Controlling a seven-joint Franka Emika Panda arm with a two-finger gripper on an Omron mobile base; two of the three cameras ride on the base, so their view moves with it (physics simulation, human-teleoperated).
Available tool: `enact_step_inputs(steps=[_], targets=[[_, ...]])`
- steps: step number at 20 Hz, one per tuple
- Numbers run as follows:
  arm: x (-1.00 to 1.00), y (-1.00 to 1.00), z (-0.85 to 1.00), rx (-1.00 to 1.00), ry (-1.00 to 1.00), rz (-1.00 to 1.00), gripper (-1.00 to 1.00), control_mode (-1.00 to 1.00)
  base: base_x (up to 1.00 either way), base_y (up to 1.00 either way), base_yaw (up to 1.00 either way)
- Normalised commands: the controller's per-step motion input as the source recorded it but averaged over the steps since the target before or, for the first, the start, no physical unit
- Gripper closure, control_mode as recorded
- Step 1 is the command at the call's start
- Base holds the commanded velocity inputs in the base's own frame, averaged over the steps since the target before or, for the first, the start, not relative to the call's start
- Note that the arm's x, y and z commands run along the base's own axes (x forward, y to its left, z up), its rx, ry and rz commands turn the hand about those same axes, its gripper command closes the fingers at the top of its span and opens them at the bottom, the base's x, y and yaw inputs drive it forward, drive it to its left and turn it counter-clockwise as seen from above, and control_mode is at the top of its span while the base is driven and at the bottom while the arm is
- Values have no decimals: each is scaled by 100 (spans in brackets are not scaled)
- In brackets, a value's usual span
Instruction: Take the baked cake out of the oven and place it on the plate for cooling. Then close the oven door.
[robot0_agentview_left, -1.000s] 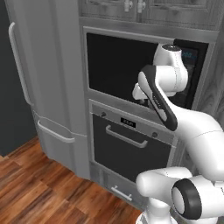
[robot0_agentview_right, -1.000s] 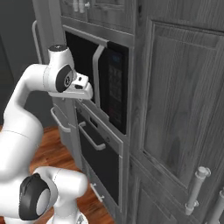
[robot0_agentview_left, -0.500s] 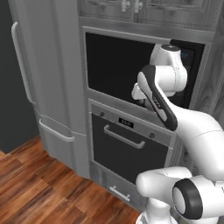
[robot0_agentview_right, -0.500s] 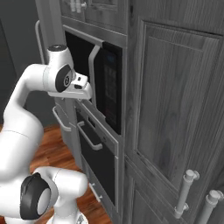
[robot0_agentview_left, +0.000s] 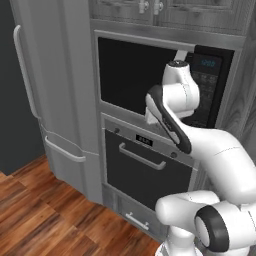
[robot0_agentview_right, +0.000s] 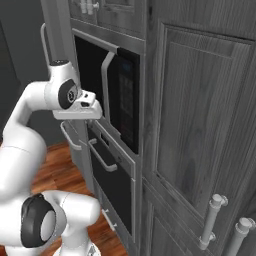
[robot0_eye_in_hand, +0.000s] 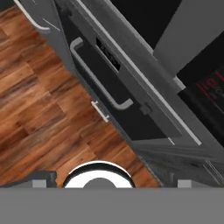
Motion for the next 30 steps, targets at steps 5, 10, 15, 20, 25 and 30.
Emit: enact_step_inputs(steps=[5, 10, 15, 20, 25, 30], targets=[[26, 71, -100, -19, 2, 0, -100, -100, 0, 0, 0], [15, 29, -70, -27, 2, 0, -100, -100, 0, 0, 0], [21, 1, -69, -30, 4, 0, -100, -100, 0, 0, 0], [16, 0, -72, -31, 8, 0, -100, -100, 0, 0, 0], [10, 0, -64, -30, 4, 0, -100, -100, 0, 0, 0], [29, -6, -35, -17, 0, 0, -100, -100, 0, 0, 0]])
